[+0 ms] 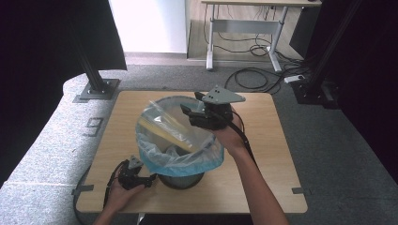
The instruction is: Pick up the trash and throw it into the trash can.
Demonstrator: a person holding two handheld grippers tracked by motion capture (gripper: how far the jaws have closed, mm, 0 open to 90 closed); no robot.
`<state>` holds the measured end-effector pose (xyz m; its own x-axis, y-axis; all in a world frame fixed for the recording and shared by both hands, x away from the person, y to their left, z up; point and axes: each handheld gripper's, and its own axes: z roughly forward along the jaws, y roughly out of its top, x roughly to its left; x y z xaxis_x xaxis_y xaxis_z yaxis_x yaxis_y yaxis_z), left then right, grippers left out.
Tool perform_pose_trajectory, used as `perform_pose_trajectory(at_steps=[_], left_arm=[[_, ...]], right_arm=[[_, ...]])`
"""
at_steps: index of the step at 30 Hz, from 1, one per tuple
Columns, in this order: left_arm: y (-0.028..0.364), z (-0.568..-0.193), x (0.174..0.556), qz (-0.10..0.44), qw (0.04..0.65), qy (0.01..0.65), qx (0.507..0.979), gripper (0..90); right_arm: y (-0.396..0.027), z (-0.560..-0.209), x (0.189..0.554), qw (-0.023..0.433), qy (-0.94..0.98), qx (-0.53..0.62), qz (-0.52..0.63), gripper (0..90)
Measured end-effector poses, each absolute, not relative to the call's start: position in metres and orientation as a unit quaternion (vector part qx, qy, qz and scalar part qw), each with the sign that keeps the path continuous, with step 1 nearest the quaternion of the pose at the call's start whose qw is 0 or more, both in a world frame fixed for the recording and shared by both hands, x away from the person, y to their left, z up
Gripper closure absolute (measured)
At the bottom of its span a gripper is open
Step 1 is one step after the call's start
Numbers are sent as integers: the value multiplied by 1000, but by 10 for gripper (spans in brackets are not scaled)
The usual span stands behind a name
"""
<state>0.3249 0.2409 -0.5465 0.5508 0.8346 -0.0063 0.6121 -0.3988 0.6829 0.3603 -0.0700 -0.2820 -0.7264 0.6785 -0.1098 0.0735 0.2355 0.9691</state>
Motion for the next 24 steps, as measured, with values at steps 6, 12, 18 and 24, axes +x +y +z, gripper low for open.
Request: perform_pose_trajectory(at_steps=[6, 12, 18, 24], left_arm=[[241, -546, 325, 171, 324, 442, 819, 138], [241, -546, 325, 171, 324, 442, 819, 139], [241, -546, 325, 171, 324, 442, 819, 139], [241, -546, 325, 171, 324, 443, 818, 139]], right_arm=[[-84, -289, 357, 270, 743, 264, 552, 348], [-100, -296, 353, 270, 743, 272, 549, 345], [-121, -304, 348, 271, 736, 286, 551, 341], [-148, -314, 340, 271, 723, 302, 559, 341]])
